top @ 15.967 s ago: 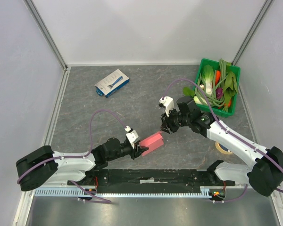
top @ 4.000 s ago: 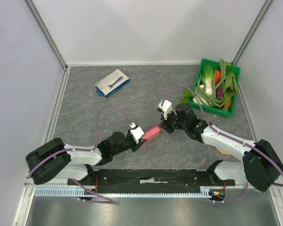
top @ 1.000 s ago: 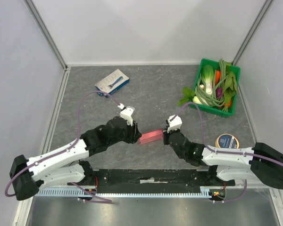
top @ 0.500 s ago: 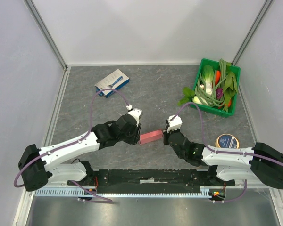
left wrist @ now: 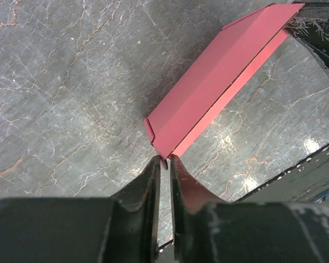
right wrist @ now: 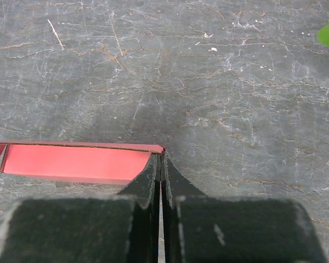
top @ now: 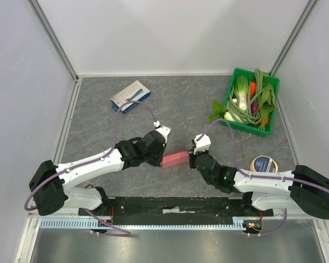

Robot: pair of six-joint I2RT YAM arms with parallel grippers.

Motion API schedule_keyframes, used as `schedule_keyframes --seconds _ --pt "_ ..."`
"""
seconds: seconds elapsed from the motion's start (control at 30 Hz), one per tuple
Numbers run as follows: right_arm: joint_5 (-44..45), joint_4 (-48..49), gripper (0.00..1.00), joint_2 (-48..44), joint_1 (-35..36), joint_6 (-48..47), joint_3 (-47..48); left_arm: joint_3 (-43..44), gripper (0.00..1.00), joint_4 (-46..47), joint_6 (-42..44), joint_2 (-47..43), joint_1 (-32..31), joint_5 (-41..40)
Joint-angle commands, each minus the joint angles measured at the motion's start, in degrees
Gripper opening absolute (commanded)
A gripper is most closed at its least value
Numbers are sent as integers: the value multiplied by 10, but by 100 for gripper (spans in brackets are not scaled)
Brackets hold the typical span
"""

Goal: Fold the paper box

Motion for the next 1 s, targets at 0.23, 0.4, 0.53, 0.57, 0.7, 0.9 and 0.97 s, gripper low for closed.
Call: schedule_keyframes --seconds 0.23,0.4,0.53,0.57,0.7,0.9,0.97 --pt "11 -26 0 28 21 7 10 65 2 -21 -10 41 18 13" --pt "15 -22 0 41 30 5 14 81 2 -20 -46 59 45 79" --pt "21 -16 0 46 38 10 11 88 2 -18 -79 66 61 88" --pt "22 -15 0 48 40 11 10 89 2 -18 -86 67 62 88" --pt "27 -12 0 53 45 15 10 91 2 -10 -118 73 65 109" --pt "24 -5 0 66 49 15 14 92 2 -1 -158 92 66 128" --pt "25 -4 0 70 51 17 14 93 2 -1 -164 95 66 126"
